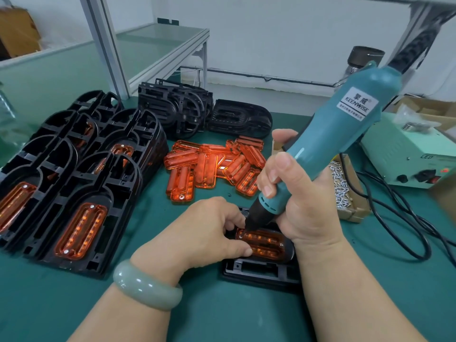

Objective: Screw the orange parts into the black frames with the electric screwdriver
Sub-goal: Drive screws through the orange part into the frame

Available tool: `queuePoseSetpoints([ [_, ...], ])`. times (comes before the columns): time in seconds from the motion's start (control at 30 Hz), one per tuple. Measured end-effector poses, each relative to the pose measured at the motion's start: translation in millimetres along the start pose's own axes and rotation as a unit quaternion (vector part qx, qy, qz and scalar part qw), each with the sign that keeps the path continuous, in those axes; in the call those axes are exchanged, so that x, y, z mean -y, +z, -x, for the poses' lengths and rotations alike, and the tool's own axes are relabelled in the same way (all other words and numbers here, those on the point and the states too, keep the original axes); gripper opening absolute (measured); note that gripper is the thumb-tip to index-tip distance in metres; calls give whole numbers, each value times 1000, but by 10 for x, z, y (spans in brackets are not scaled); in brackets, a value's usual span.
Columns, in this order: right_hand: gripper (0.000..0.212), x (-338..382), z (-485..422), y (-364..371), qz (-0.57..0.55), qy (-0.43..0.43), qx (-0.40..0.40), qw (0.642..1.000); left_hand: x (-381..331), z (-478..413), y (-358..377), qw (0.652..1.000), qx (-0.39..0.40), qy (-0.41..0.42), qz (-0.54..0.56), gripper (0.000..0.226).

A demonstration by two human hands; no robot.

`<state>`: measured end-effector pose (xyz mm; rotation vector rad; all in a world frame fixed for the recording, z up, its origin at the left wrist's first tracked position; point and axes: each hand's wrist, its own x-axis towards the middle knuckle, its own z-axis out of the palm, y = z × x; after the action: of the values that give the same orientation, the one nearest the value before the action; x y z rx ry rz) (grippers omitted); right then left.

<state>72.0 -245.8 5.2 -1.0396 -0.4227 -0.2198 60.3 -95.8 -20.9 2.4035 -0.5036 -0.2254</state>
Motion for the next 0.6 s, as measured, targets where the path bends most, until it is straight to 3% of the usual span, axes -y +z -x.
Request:
queuePoseSetpoints([
  [0.3,23,78,61,-10,-14,-12,-5,1000,11,-4,25,1000,3,-5,-3,37],
  [0.47,53,180,11,-28,-65,-47,16,997,2,-17,40,1000,-3,-8,1,31],
  [0.6,53,240,-29,-158,-104,-34,-33,993,32,3,50,1000,-6,-9,-3,39],
])
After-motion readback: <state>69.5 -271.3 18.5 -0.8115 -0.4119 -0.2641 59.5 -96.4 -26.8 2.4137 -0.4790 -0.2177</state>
